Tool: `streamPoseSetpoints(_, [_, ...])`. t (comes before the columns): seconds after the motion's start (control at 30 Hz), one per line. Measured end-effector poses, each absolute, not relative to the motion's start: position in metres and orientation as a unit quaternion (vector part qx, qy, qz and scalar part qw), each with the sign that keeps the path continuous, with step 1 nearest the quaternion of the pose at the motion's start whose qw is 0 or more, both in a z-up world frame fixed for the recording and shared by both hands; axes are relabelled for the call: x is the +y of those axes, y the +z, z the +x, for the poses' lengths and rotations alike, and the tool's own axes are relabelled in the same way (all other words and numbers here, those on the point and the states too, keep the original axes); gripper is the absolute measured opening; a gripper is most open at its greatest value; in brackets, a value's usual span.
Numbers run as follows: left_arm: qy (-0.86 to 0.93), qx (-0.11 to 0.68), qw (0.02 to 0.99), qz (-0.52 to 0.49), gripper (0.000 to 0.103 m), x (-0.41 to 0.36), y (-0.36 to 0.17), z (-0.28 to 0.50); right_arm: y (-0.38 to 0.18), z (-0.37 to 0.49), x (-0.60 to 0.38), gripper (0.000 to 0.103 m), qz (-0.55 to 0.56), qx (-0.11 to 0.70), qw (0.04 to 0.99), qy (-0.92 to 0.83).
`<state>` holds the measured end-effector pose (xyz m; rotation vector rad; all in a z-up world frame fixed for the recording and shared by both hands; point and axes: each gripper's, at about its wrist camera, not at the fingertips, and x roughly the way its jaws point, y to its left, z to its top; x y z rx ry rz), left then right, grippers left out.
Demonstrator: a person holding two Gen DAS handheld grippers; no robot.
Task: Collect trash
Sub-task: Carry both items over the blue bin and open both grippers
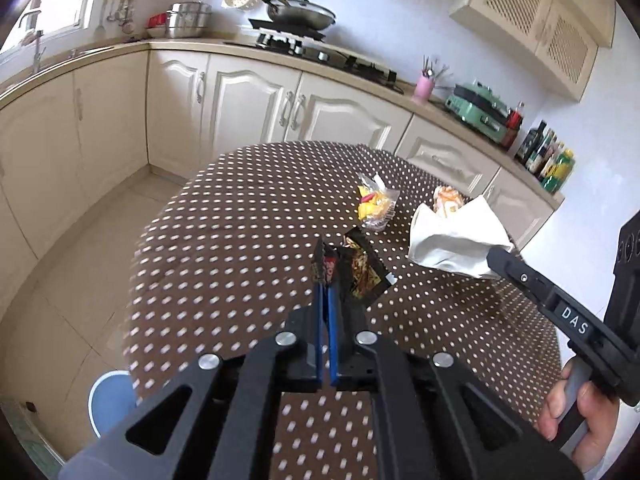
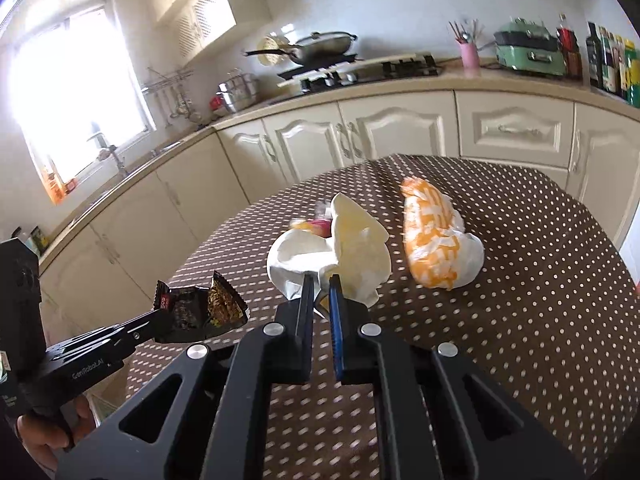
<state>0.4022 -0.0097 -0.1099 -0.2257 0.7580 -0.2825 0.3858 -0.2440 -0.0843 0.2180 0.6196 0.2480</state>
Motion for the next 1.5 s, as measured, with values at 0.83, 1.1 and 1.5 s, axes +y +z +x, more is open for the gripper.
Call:
streamPoseSetpoints(0.83, [0.083,0.355,0.913,-0.180,0.002,0.235,-0.151,0.248,-0.113,0.324,0.038,0.007,-0.017,0.342,0.875,0.343])
streamPoseSetpoints(1.1, [0.116,0.406,0.883,-0.205,0.002,0.282,-0.215,0.249,-0.180,0.322,0.106,0.007,-0.063,0.399,0.840,0.362])
streamPoseSetpoints(1.5, [0.134,0.469,0.847,-0.210,0.002,0.300,-0.297,0.281,-0.248,0.346,0.130,0.007,-0.086,0.447,0.825,0.334])
